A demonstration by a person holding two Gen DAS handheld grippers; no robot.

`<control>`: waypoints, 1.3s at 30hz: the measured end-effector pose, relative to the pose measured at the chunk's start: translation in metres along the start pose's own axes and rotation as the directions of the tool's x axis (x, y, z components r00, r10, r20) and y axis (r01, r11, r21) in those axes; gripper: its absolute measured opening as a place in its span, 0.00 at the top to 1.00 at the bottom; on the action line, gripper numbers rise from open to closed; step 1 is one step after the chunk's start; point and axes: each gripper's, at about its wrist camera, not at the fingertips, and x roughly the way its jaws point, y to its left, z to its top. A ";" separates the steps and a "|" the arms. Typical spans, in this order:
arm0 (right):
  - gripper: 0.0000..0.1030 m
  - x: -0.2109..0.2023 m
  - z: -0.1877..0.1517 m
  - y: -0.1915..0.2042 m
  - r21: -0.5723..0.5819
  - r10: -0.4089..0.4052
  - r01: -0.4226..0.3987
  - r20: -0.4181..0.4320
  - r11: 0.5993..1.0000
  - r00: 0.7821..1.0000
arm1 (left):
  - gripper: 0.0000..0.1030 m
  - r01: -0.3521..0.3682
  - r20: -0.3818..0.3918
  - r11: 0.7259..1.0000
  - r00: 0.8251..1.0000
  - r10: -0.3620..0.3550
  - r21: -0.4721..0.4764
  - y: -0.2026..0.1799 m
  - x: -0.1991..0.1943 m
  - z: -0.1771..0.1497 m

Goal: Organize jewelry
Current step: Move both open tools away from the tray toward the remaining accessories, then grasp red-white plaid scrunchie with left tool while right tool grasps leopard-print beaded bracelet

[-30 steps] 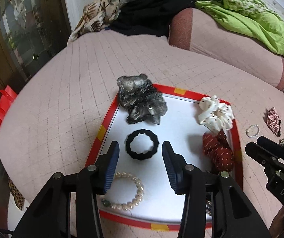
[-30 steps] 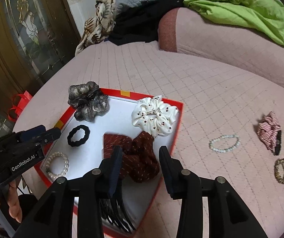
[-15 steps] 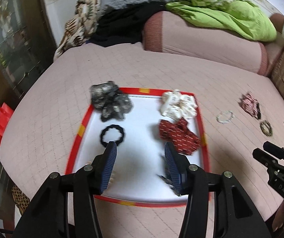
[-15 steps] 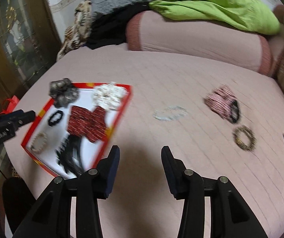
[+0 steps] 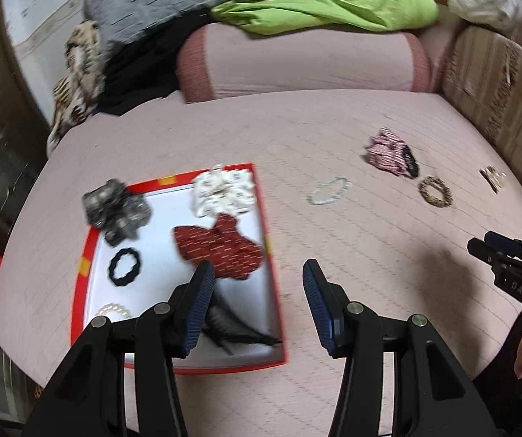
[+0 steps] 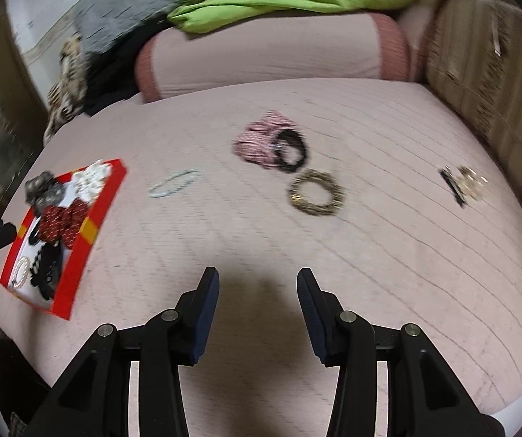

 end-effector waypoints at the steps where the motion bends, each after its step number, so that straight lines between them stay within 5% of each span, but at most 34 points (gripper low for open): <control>1: 0.53 -0.001 0.000 -0.008 0.014 -0.006 0.006 0.003 1.000 1.000 | 0.52 0.003 -0.002 1.000 1.000 -0.003 0.008 -0.004 0.000 0.002; 19: 0.53 -0.006 0.005 -0.095 0.188 -0.057 0.045 0.060 0.981 0.997 | 0.52 0.107 0.002 0.994 0.994 -0.107 0.030 -0.080 0.040 0.093; 31: 0.52 0.045 0.037 -0.097 0.198 -0.008 0.000 0.037 0.980 0.999 | 0.52 0.195 -0.124 0.981 0.974 -0.191 0.022 -0.127 0.154 0.136; 39: 0.53 0.081 0.053 -0.085 0.162 0.002 -0.006 0.028 0.987 1.000 | 0.52 0.290 -0.164 0.953 0.939 -0.302 -0.092 -0.129 0.220 0.156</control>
